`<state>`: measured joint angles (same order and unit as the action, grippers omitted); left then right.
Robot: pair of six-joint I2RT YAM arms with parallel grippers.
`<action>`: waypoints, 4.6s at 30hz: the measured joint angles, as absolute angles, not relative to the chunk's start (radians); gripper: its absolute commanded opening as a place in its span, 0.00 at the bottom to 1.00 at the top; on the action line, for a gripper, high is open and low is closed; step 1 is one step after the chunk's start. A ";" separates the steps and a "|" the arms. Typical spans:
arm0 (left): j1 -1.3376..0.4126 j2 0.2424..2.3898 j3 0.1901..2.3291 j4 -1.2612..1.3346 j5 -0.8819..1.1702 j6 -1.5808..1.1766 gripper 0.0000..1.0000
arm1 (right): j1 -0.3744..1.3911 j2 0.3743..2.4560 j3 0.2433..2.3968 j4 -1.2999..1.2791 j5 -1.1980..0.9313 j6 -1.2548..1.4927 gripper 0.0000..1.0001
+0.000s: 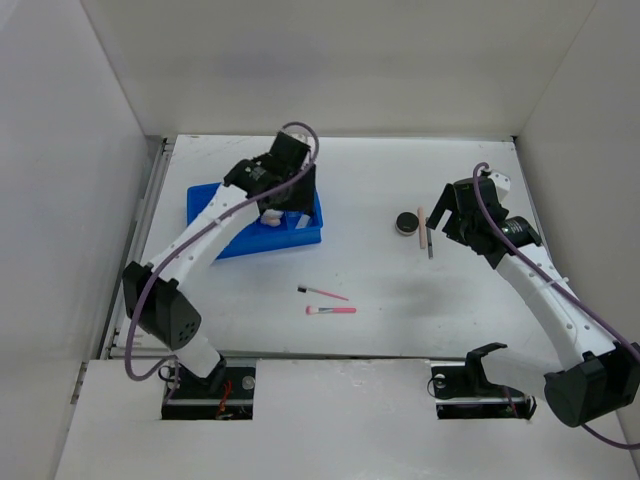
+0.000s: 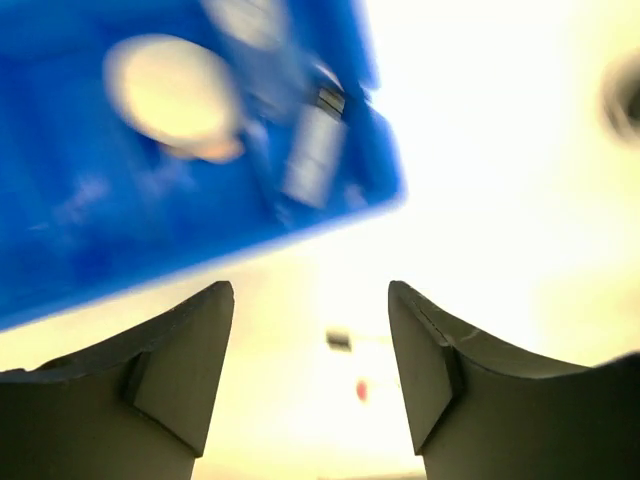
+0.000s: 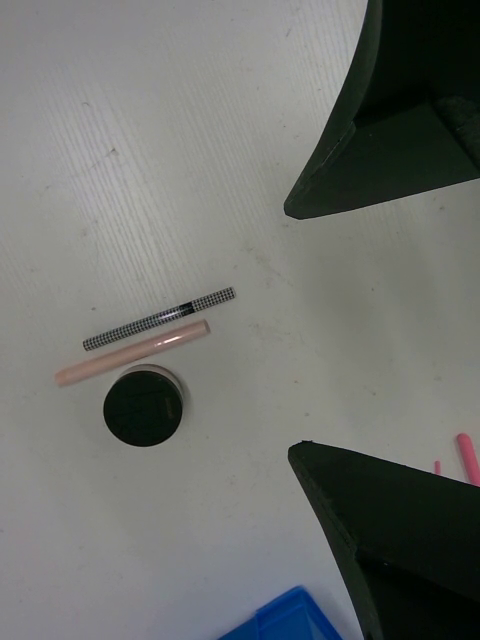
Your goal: Organize the makeup
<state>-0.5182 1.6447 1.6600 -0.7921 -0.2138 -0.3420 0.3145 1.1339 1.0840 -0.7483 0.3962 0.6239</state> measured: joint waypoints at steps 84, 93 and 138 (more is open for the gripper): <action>-0.311 1.716 1.617 -0.831 -0.067 -0.356 0.00 | 0.315 1.131 1.084 -0.749 0.411 0.624 0.99; -0.186 1.934 1.830 -0.851 -0.179 -0.374 0.00 | 0.315 1.116 1.084 -0.750 0.411 0.624 0.99; -0.847 1.964 1.433 -0.803 -0.006 -0.059 0.54 | 0.315 1.113 1.084 -0.756 0.430 0.624 0.99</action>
